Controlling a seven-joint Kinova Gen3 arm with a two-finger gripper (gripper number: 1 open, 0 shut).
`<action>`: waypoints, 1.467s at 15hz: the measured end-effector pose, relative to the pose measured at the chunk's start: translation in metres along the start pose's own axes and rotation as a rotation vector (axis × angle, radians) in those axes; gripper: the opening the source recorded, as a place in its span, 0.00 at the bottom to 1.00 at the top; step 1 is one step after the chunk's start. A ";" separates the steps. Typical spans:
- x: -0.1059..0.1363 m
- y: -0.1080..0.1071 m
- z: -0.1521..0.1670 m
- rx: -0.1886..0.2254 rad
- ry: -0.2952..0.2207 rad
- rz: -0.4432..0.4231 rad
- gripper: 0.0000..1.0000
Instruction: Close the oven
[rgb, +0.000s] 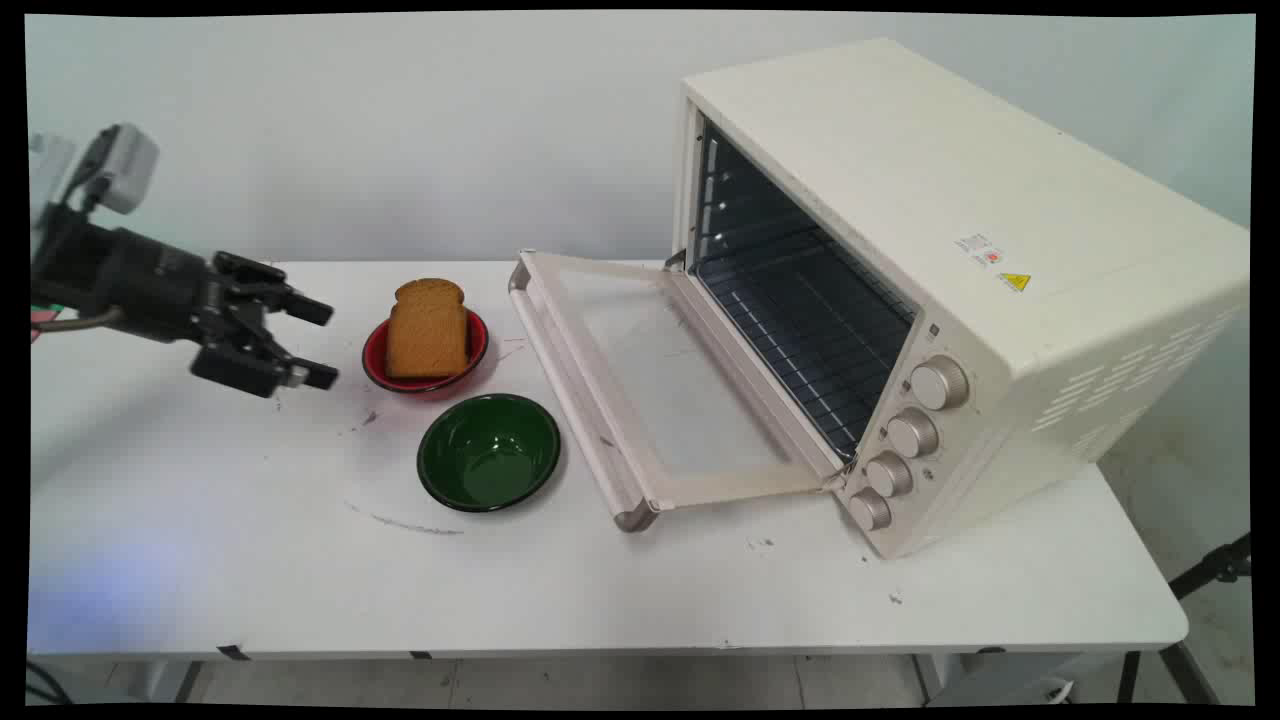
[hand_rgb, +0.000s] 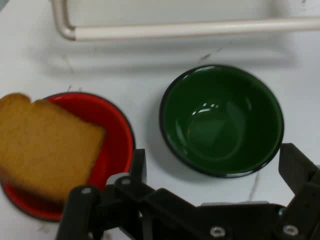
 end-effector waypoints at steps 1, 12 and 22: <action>0.006 0.005 0.006 -0.005 0.001 -0.004 1.00; 0.030 0.030 0.077 -0.023 -0.023 -0.005 1.00; 0.039 0.029 0.146 -0.025 -0.006 0.003 0.00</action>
